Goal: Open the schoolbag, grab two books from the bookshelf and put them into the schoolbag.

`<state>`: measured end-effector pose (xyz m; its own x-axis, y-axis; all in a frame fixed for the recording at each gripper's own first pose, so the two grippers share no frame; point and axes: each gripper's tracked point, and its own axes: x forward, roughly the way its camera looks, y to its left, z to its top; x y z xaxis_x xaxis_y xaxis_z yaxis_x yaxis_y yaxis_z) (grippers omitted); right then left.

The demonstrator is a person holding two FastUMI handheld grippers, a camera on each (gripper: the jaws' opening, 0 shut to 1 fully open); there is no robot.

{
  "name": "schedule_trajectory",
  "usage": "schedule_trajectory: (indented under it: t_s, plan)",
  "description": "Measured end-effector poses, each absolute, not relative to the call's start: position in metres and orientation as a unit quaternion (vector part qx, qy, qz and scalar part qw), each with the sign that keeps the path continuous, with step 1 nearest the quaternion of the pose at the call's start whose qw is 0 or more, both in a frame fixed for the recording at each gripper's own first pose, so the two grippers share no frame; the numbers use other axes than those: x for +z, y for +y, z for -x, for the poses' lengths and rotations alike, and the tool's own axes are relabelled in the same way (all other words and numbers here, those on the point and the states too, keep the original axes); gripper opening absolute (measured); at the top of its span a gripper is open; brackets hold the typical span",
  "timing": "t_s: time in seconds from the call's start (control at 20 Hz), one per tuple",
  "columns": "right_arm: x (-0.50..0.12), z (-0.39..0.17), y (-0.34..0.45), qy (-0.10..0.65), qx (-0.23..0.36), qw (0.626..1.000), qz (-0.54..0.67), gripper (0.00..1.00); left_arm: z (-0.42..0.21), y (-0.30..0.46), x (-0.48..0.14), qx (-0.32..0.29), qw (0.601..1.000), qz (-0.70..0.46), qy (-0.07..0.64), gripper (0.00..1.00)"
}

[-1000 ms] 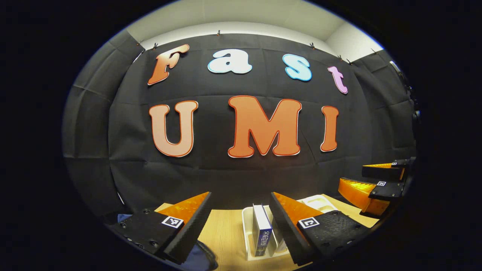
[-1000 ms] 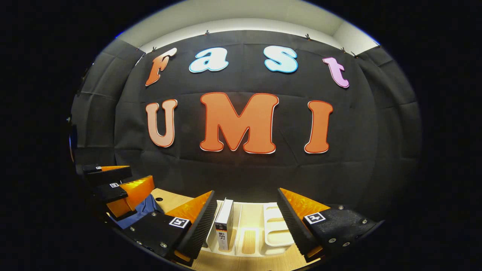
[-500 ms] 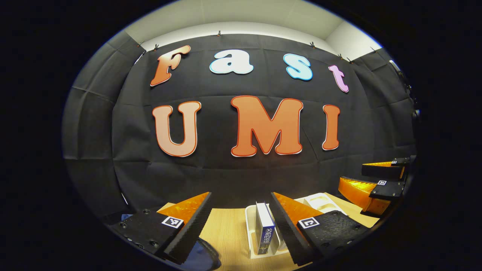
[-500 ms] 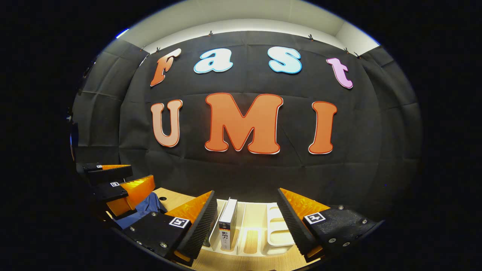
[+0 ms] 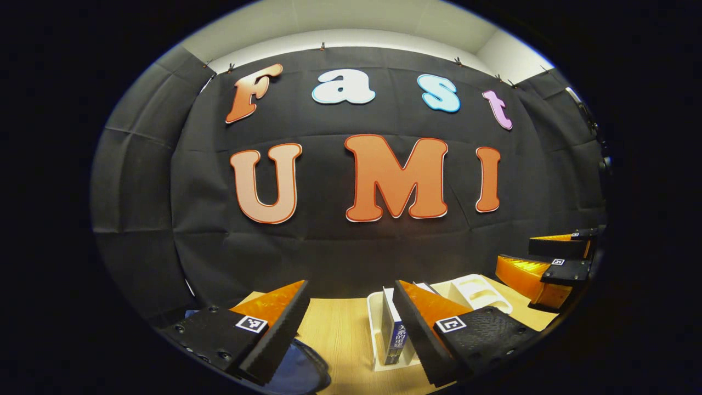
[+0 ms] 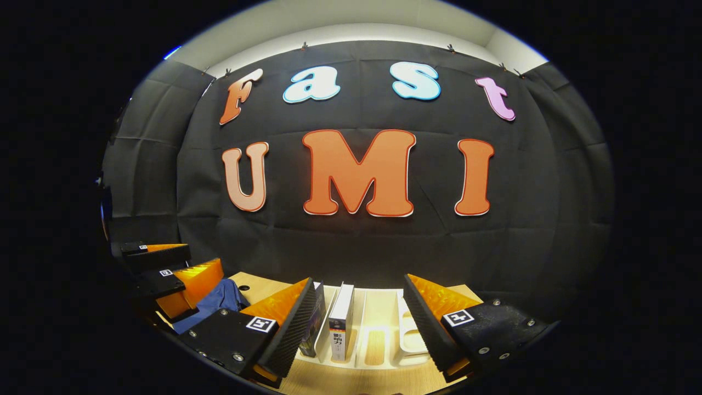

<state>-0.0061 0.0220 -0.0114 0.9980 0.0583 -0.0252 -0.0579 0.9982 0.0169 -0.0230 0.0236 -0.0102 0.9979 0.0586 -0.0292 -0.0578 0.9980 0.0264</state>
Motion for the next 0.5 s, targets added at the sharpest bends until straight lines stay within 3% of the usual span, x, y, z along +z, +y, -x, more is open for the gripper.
schedule_trajectory:
  t_s: [0.5]
  plan:
    - [-0.0172, 0.0003, 0.0264, 0.019, 0.037, 0.999, 0.001, 0.95, 0.0166, 0.0321, -0.0158, 0.040, 0.999, -0.008, 0.017, 0.95]
